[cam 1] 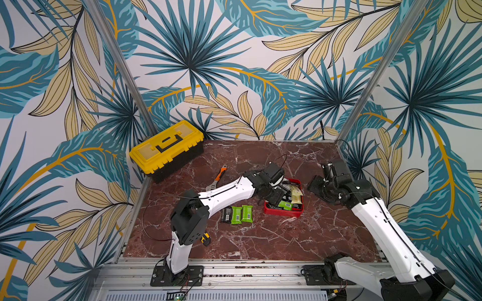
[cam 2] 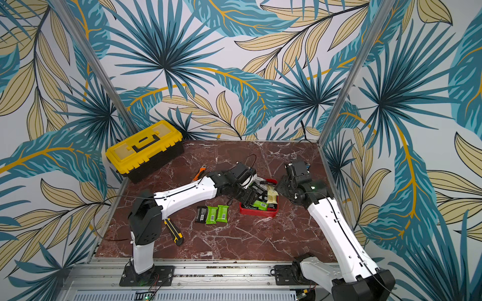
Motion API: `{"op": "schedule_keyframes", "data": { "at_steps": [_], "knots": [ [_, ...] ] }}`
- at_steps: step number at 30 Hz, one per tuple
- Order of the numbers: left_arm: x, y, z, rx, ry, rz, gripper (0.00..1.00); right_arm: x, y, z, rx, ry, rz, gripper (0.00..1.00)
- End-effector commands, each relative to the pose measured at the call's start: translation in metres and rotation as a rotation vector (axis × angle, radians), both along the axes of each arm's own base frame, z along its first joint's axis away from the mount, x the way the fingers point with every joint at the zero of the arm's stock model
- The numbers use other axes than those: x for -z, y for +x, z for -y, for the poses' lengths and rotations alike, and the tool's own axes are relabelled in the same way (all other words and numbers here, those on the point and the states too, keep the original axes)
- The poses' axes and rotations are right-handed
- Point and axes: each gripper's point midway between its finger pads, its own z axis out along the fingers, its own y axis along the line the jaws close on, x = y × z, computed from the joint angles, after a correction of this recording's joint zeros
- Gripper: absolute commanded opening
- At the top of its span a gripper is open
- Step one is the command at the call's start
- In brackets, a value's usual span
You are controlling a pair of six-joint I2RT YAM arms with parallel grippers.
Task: Take the cookies out of the storage box
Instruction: Pick up the cookie from the storage box.
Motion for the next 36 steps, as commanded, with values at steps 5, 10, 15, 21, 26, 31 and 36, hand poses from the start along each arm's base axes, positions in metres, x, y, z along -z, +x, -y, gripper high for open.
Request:
{"op": "schedule_keyframes", "data": {
  "at_steps": [5, 10, 15, 21, 26, 31, 36],
  "knots": [
    [0.005, 0.011, 0.009, 0.052, 0.129, 0.020, 0.71, -0.017, -0.021, 0.028, 0.057, -0.098, 0.086, 0.66],
    [0.013, 0.023, 0.019, 0.058, 0.151, 0.031, 0.71, -0.015, -0.025, 0.030, 0.054, -0.108, 0.090, 0.66],
    [0.023, 0.030, 0.019, 0.051, 0.204, 0.036, 0.71, -0.012, -0.024, 0.029, 0.053, -0.105, 0.079, 0.66],
    [0.032, 0.035, 0.020, 0.055, 0.217, 0.038, 0.70, -0.011, -0.020, 0.028, 0.045, -0.113, 0.075, 0.66],
    [0.042, 0.035, 0.024, 0.063, 0.217, 0.027, 0.67, -0.009, -0.017, 0.027, 0.044, -0.113, 0.071, 0.66],
    [0.050, 0.036, 0.024, 0.072, 0.231, 0.026, 0.64, -0.009, -0.017, 0.027, 0.046, -0.112, 0.070, 0.66],
    [0.054, 0.038, 0.026, 0.076, 0.227, 0.026, 0.61, -0.009, -0.015, 0.027, 0.048, -0.112, 0.072, 0.66]
  ]
}}
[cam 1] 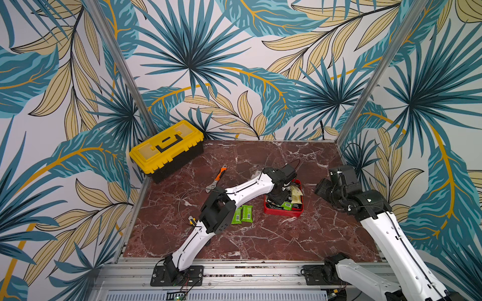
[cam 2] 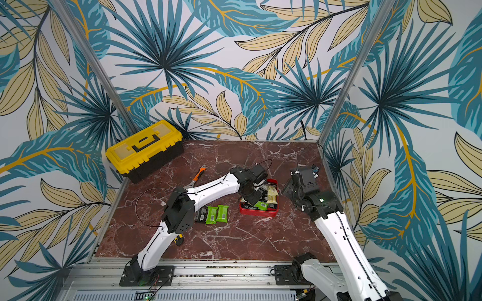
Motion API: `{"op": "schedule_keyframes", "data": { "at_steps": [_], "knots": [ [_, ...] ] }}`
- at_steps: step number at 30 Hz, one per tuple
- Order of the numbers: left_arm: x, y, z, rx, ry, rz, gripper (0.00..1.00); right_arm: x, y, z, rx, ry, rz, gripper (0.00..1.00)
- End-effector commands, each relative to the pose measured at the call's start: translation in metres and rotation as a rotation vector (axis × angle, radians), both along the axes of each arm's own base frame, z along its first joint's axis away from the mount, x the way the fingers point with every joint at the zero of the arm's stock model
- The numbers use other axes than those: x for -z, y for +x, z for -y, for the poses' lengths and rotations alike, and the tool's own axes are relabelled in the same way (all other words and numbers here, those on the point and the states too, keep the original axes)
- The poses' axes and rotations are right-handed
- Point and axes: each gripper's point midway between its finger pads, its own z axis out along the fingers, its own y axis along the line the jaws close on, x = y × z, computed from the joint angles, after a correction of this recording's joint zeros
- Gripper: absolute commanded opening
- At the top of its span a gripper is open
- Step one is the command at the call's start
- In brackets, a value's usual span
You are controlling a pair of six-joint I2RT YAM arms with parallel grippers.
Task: Take the cookies out of the storage box
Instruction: Pick up the cookie from the storage box.
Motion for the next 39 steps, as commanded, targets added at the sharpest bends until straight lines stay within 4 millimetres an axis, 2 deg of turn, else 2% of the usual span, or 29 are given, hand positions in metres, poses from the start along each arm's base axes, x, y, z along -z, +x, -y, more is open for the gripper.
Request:
{"op": "schedule_keyframes", "data": {
  "at_steps": [1, 4, 5, 7, 16, 26, 28, 39],
  "knots": [
    [-0.004, 0.008, 0.005, 0.008, -0.014, 0.020, 0.60, 0.004, 0.000, 0.004, 0.006, -0.024, -0.011, 0.66],
    [-0.005, 0.007, 0.006, 0.010, -0.020, 0.010, 0.59, 0.005, 0.000, 0.004, 0.008, -0.026, -0.013, 0.66],
    [0.009, 0.007, 0.005, 0.009, -0.002, -0.008, 0.59, 0.005, 0.000, 0.004, 0.007, -0.024, -0.014, 0.66],
    [0.014, 0.005, 0.005, 0.012, 0.001, -0.022, 0.58, 0.006, 0.001, 0.003, 0.008, -0.021, -0.015, 0.66],
    [0.013, 0.006, 0.006, 0.010, -0.007, -0.041, 0.52, 0.006, -0.001, 0.003, 0.006, -0.016, -0.016, 0.66],
    [-0.007, 0.009, 0.007, -0.007, -0.033, -0.008, 0.46, 0.008, -0.001, 0.002, 0.010, -0.007, -0.018, 0.66],
    [-0.025, 0.010, 0.007, -0.014, -0.061, 0.014, 0.46, 0.008, -0.001, 0.001, 0.005, -0.007, -0.021, 0.66],
    [-0.066, 0.002, -0.002, -0.051, -0.155, 0.060, 0.43, 0.009, 0.002, -0.001, 0.003, 0.000, -0.024, 0.66]
  ]
}}
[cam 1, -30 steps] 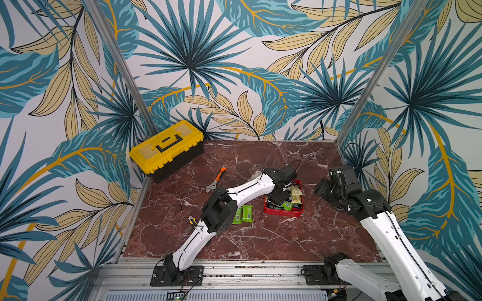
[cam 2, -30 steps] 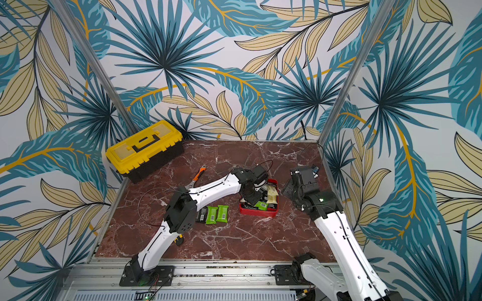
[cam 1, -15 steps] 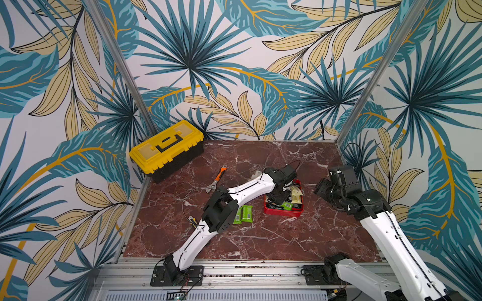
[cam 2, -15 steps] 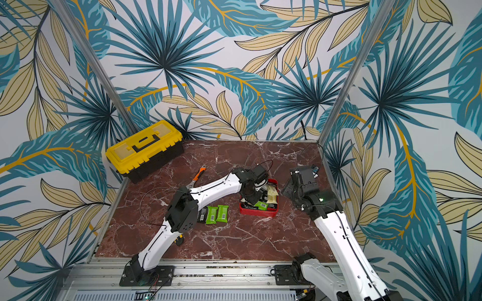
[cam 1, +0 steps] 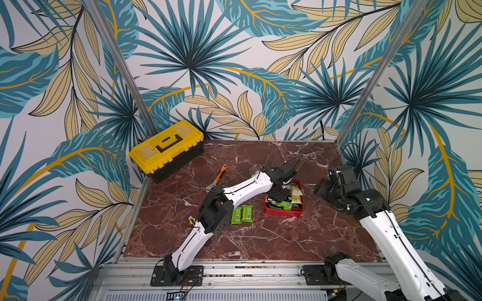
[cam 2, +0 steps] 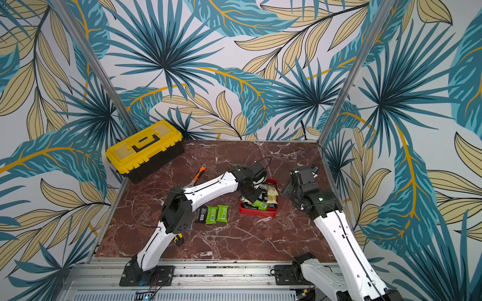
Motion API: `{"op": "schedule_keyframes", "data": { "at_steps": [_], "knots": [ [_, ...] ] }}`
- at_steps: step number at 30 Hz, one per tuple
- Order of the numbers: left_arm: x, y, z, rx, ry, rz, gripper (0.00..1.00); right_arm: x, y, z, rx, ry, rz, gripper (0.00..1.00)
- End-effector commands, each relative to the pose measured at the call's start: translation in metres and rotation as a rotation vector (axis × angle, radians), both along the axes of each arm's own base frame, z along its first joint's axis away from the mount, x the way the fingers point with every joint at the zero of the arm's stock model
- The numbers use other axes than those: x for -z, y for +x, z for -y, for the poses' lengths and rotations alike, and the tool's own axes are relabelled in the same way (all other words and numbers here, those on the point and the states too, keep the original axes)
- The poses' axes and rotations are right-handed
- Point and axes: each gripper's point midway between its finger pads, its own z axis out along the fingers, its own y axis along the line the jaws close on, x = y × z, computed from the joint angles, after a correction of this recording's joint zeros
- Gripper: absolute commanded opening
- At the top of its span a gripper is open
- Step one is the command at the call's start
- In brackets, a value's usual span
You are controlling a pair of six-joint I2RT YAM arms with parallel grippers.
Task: Take the cookies out of the storage box
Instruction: Pick up the cookie from the storage box, then place the cookie at the center of the board.
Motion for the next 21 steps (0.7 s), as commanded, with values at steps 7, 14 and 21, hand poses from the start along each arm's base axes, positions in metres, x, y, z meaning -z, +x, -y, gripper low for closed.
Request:
{"op": "schedule_keyframes", "data": {
  "at_steps": [7, 14, 21],
  "knots": [
    [-0.054, -0.011, -0.027, -0.086, -0.090, 0.062, 0.43, 0.007, 0.002, -0.001, 0.005, 0.006, -0.012, 0.66],
    [-0.058, -0.008, -0.084, -0.242, -0.093, 0.060, 0.43, 0.013, 0.008, -0.007, -0.011, 0.025, -0.034, 0.66],
    [-0.029, 0.018, -0.144, -0.466, -0.048, 0.057, 0.42, 0.018, 0.014, -0.013, -0.018, 0.053, -0.043, 0.66]
  ]
}}
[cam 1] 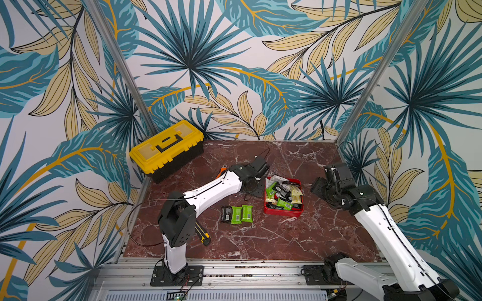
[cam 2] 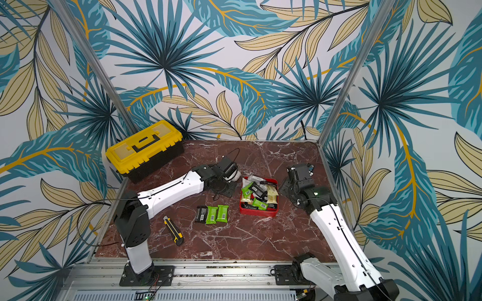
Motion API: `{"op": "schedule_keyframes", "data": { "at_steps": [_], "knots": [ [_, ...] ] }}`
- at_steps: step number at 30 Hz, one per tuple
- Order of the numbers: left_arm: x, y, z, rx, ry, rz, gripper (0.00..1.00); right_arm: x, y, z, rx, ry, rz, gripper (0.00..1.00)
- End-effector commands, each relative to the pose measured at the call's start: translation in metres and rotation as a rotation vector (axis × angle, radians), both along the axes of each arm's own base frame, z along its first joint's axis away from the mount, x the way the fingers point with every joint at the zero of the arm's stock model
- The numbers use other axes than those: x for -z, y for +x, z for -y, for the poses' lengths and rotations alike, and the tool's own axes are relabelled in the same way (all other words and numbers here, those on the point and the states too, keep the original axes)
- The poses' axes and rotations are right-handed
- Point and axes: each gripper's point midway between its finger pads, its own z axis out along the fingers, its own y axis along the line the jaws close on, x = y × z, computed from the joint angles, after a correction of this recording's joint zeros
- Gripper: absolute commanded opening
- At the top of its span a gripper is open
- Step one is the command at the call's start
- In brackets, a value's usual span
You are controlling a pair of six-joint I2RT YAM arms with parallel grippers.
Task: Take the cookies out of the storage box
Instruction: Place the cookie at the center of the board.
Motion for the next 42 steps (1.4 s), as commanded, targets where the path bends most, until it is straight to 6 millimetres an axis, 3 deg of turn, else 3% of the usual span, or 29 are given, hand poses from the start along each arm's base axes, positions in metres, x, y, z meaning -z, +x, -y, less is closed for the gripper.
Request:
{"op": "schedule_keyframes", "data": {
  "at_steps": [1, 7, 16, 20, 27, 33, 37, 42],
  "knots": [
    [0.013, 0.017, -0.022, -0.132, -0.004, 0.020, 0.42, 0.008, 0.002, -0.003, 0.002, 0.019, -0.012, 0.66],
    [0.042, 0.034, -0.034, -0.220, 0.023, 0.003, 0.42, 0.008, 0.006, -0.005, -0.007, 0.022, -0.016, 0.66],
    [0.090, 0.027, -0.038, -0.247, 0.066, -0.083, 0.42, 0.012, 0.007, -0.007, -0.005, 0.029, -0.025, 0.66],
    [0.100, 0.026, -0.039, -0.250, 0.066, -0.100, 0.42, 0.014, 0.009, -0.008, -0.010, 0.032, -0.033, 0.66],
    [0.113, 0.021, -0.036, -0.242, 0.055, -0.147, 0.57, 0.016, 0.012, -0.011, -0.017, 0.038, -0.038, 0.66],
    [0.094, 0.027, -0.033, -0.252, 0.012, -0.109, 0.64, 0.013, 0.015, -0.015, -0.062, 0.028, -0.037, 0.66],
    [0.055, 0.037, -0.033, -0.279, -0.058, -0.008, 0.66, 0.016, 0.024, -0.029, -0.163, 0.031, -0.070, 0.66],
    [0.001, 0.049, -0.044, -0.351, -0.153, 0.129, 0.68, 0.033, 0.040, -0.059, -0.345, 0.052, -0.155, 0.65]
  ]
}}
